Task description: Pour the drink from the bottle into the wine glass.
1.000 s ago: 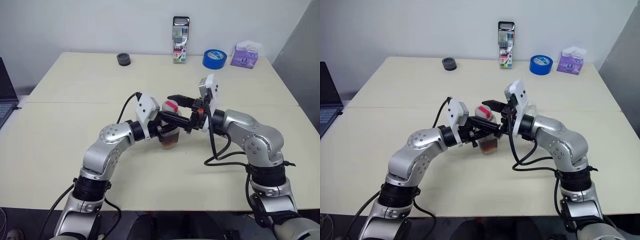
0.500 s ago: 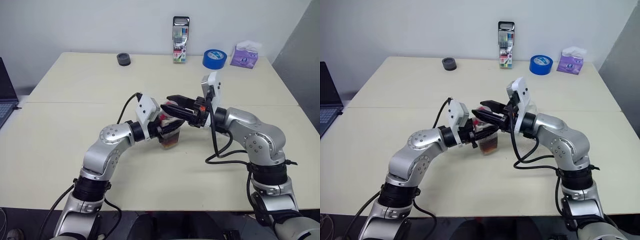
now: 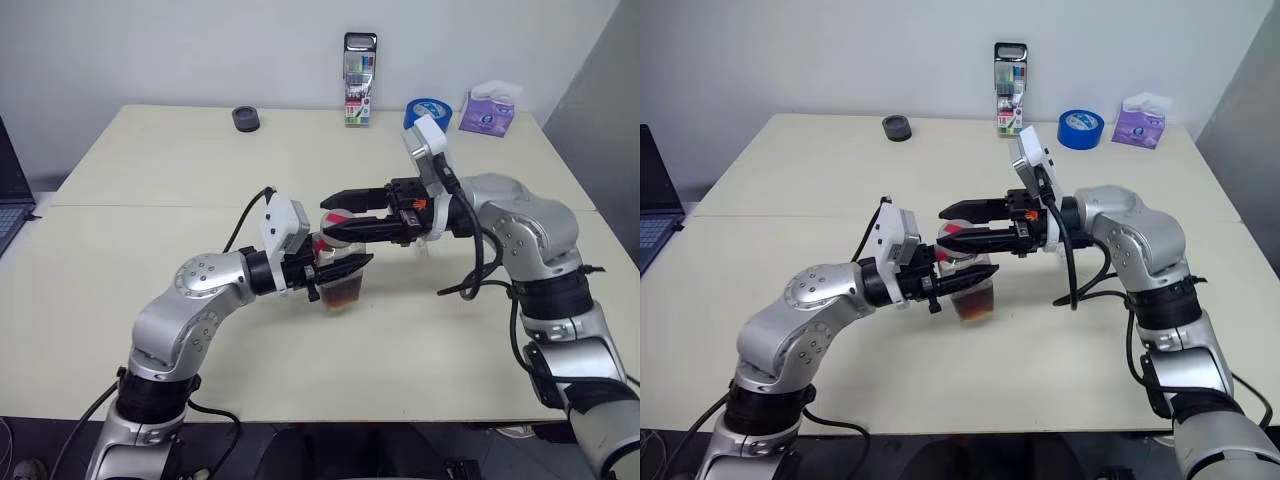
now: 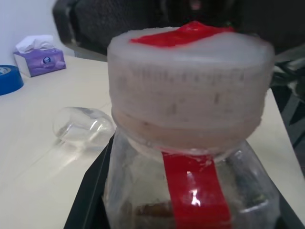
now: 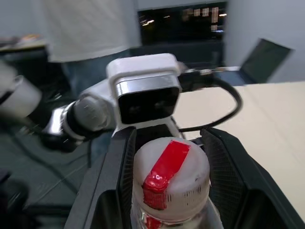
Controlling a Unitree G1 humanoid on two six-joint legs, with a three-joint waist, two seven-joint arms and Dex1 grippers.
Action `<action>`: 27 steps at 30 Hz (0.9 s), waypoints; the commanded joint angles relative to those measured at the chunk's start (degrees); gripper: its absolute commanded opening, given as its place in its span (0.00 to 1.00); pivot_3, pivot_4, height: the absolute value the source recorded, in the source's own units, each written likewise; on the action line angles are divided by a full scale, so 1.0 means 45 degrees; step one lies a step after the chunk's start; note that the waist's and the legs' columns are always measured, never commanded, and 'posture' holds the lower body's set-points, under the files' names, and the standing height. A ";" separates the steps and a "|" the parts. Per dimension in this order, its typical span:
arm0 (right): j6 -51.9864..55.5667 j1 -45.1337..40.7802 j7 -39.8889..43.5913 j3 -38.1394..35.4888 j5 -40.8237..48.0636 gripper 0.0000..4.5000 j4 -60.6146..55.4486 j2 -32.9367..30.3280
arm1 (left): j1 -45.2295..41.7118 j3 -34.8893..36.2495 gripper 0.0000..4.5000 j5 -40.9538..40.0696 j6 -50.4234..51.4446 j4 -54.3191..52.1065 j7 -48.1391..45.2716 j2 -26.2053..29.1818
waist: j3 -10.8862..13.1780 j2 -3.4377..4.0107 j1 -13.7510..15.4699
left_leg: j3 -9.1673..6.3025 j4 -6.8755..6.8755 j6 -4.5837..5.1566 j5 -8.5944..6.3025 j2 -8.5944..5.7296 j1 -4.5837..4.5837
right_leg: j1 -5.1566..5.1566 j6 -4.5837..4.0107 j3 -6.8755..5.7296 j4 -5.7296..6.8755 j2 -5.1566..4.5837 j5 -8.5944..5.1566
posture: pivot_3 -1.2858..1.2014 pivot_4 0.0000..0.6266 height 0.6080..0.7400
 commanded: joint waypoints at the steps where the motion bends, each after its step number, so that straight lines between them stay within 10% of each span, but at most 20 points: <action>1: -0.0541 -0.0645 0.0236 -0.0042 -0.0582 0.49 0.0499 -0.0055 | -0.0123 -0.0351 0.40 -0.0630 -0.0026 -0.0865 -0.0327 -0.0190 | 0.0000 0.0000 0.0032 | 0.0000 0.0001 0.0000 0.0000 -0.0001 -0.0002 | 0.0000 0.0000 -0.0002 -0.0002 -0.0001 0.0000 | 0.52 0.24 1.00; 8: 0.1447 0.0715 -0.1560 -0.1409 0.0179 1.00 -0.1864 -0.1220 | -0.0150 -0.0189 0.40 -0.0176 -0.0414 -0.0243 0.0049 -0.0523 | 0.0001 0.0000 0.0092 | -0.0016 -0.0001 -0.0004 0.0002 0.0000 -0.0019 | -0.0004 -0.0001 -0.0019 -0.0010 -0.0009 0.0000 | 0.52 0.24 1.00; 23: 0.4752 0.3838 -0.9170 -0.3427 0.2481 1.00 -0.7069 0.1171 | -0.0950 -0.0386 0.40 0.0509 -0.1441 0.1354 0.0002 -0.1016 | 0.0002 0.0004 0.0011 | -0.0020 0.0001 -0.0009 0.0006 -0.0003 -0.0020 | -0.0007 -0.0001 -0.0021 0.0006 -0.0006 0.0000 | 0.52 0.24 1.00; 27: 0.4983 0.3963 -0.9805 -0.3481 0.3006 0.80 -0.7421 0.1285 | -0.1114 -0.0444 0.40 0.0587 -0.1627 0.1666 -0.0136 -0.1030 | 0.0002 0.0004 0.0007 | -0.0019 0.0000 -0.0008 0.0006 -0.0003 -0.0020 | -0.0007 -0.0001 -0.0021 0.0006 -0.0006 0.0000 | 0.52 0.24 1.00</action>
